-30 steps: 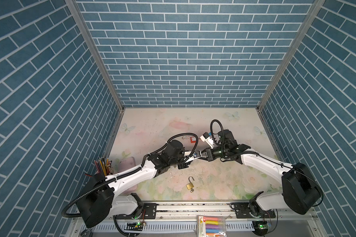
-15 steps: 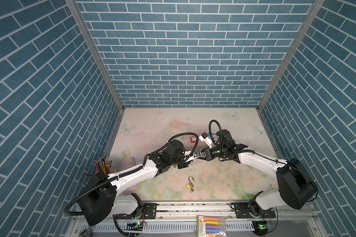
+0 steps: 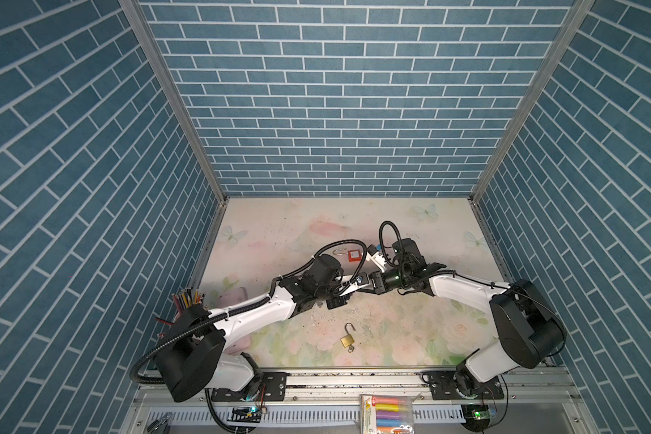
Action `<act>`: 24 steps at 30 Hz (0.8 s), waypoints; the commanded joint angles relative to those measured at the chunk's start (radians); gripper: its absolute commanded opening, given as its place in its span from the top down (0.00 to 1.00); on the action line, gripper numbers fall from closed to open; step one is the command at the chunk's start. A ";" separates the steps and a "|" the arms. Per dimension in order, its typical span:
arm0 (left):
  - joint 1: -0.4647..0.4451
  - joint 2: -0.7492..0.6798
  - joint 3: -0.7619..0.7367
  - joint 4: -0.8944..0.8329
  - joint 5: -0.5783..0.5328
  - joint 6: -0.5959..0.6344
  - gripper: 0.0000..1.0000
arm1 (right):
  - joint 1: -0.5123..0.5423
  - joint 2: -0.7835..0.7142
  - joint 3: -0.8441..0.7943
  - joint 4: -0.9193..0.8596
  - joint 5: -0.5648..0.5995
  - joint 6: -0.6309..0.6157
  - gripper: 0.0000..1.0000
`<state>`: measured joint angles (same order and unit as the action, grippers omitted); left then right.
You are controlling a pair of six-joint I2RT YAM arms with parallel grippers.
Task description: Lock with the key
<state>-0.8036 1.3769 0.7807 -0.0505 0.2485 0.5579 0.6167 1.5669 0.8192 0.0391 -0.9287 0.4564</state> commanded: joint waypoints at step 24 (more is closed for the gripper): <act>-0.038 -0.009 0.129 0.617 0.118 -0.117 1.00 | 0.066 0.070 -0.040 0.059 -0.095 0.031 1.00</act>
<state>-0.7994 1.4101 0.7963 -0.0330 0.2153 0.4572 0.6075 1.6058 0.8085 0.1345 -0.9367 0.4744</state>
